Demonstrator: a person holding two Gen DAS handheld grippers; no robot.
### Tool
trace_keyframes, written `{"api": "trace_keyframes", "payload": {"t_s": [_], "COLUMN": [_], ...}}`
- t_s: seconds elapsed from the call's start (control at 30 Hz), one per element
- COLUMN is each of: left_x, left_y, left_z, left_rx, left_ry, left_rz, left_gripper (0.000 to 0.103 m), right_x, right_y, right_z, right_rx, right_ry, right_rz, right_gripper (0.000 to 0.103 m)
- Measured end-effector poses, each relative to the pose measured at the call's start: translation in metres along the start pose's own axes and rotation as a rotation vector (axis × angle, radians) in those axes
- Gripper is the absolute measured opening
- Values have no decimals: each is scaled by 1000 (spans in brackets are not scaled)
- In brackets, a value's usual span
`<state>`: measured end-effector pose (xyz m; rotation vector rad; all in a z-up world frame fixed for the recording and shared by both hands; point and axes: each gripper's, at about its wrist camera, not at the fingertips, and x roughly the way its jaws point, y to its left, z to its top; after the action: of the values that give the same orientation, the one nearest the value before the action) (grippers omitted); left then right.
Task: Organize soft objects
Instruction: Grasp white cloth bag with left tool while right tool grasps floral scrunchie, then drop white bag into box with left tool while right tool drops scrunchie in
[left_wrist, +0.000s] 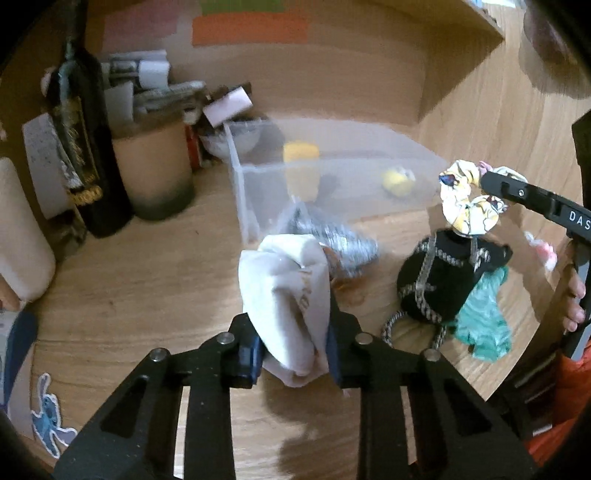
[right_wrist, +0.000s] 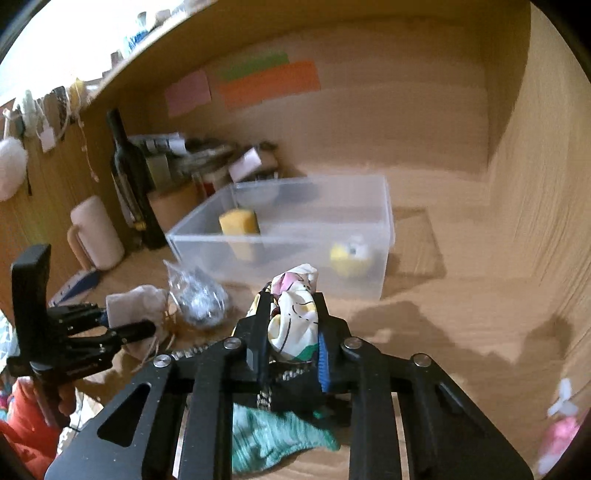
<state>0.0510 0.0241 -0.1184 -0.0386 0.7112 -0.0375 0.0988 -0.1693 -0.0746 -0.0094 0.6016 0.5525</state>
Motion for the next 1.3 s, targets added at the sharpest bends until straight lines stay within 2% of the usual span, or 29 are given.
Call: {"api": "trace_keyframes", "payload": {"t_s": [0.37, 0.53, 0.67, 0.87, 1.07, 1.17, 1.3], "left_x": [-41, -44, -35, 5, 57, 73, 90], "left_y": [7, 11, 13, 15, 15, 16, 14], "left_z": [45, 74, 93, 114, 123, 128, 133], "left_rx": [26, 22, 15, 12, 18, 1, 1], "left_ry": [-189, -251, -267, -188, -75, -26, 8], "left_rz": [68, 73, 63, 72, 63, 20, 0], "left_gripper": [27, 27, 27, 27, 27, 27, 27], "right_x": [-18, -13, -7, 6, 42, 60, 79], "right_y": [3, 0, -1, -4, -7, -8, -10], "right_z": [30, 42, 53, 69, 75, 76, 75], "right_rx": [-23, -22, -26, -32, -36, -44, -51], "right_ry": [-123, -155, -166, -170, -94, -44, 7], "right_rz": [-31, -46, -59, -56, -51, -47, -42], "right_gripper": [18, 18, 18, 18, 18, 18, 18]}}
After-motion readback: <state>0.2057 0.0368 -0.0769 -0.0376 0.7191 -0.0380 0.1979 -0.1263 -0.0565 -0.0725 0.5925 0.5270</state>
